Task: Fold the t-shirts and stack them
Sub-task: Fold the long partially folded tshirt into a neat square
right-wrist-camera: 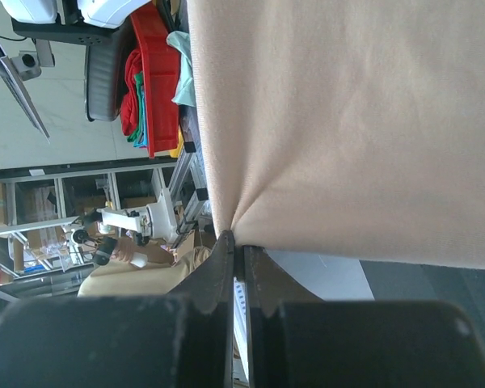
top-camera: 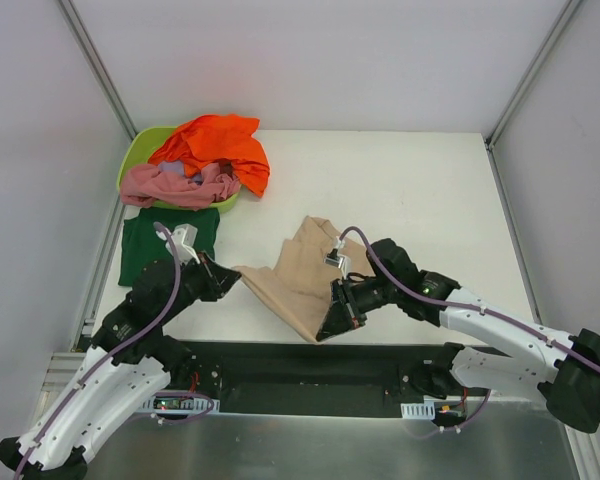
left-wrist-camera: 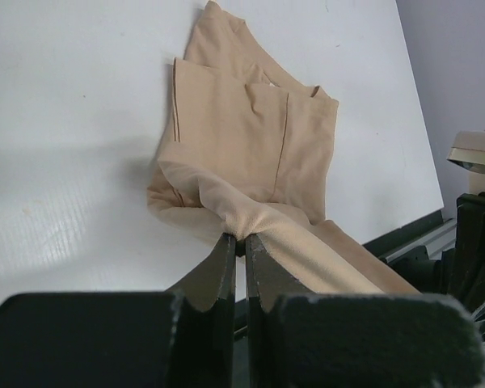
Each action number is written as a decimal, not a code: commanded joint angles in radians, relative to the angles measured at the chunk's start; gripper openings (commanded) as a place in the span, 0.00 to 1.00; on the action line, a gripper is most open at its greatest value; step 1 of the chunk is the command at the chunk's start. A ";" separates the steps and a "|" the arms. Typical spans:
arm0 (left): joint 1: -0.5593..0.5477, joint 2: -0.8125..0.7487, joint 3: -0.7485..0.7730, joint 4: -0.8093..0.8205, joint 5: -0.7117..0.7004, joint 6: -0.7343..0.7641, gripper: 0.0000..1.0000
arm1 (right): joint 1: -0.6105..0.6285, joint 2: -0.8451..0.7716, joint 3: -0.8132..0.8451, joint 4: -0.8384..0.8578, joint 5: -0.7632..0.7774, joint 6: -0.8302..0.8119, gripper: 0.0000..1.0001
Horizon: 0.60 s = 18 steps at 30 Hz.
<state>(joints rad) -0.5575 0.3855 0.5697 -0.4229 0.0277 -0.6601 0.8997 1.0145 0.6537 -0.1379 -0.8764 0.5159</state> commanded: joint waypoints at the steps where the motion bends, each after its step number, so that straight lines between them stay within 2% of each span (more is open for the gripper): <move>1: 0.011 -0.004 0.050 0.009 -0.193 0.037 0.00 | 0.024 -0.033 0.009 -0.025 -0.099 0.004 0.01; 8: 0.011 0.122 0.102 0.038 -0.215 0.051 0.00 | -0.004 -0.036 0.012 -0.028 -0.091 -0.011 0.01; 14: 0.011 0.225 0.117 0.154 -0.207 0.079 0.00 | -0.100 -0.031 -0.003 -0.035 -0.095 -0.016 0.01; 18: 0.011 0.329 0.148 0.203 -0.221 0.090 0.00 | -0.197 -0.031 0.004 -0.109 -0.111 -0.069 0.01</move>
<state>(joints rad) -0.5575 0.6384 0.6544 -0.3519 -0.0498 -0.6273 0.7673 1.0126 0.6525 -0.1314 -0.8753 0.5064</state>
